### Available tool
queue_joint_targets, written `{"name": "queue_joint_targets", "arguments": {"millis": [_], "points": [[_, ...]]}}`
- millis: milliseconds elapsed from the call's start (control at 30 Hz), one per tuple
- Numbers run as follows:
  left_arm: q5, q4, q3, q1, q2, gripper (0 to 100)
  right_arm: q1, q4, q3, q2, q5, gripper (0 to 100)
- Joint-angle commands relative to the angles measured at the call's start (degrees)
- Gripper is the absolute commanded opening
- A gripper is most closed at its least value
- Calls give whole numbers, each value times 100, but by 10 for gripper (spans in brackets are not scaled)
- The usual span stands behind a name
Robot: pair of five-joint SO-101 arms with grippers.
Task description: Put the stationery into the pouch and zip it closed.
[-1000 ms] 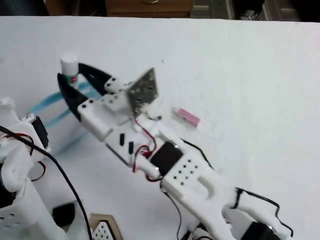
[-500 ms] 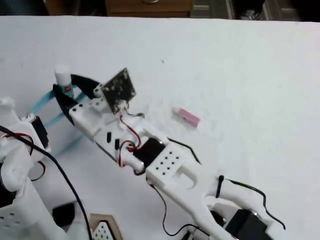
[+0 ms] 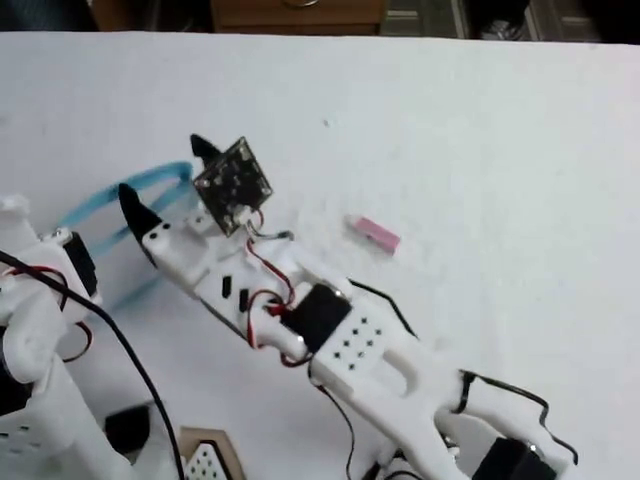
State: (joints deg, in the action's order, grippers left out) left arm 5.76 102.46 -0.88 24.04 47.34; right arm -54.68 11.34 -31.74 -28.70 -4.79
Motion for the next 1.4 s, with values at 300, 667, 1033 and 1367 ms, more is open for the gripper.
{"name": "queue_joint_targets", "arguments": {"millis": [300,667,1033,1367], "points": [[26,-97,35,22,40,24,2993,4374,2646,1402,343,337],[26,-97,35,22,40,24,3776,7477,4264,4268,3191,337],[26,-202,-290,-4,57,24,3776,7503,6391,7134,3648,337],[26,-308,-404,4,75,24,3793,8611,8440,8752,3640,53]]}}
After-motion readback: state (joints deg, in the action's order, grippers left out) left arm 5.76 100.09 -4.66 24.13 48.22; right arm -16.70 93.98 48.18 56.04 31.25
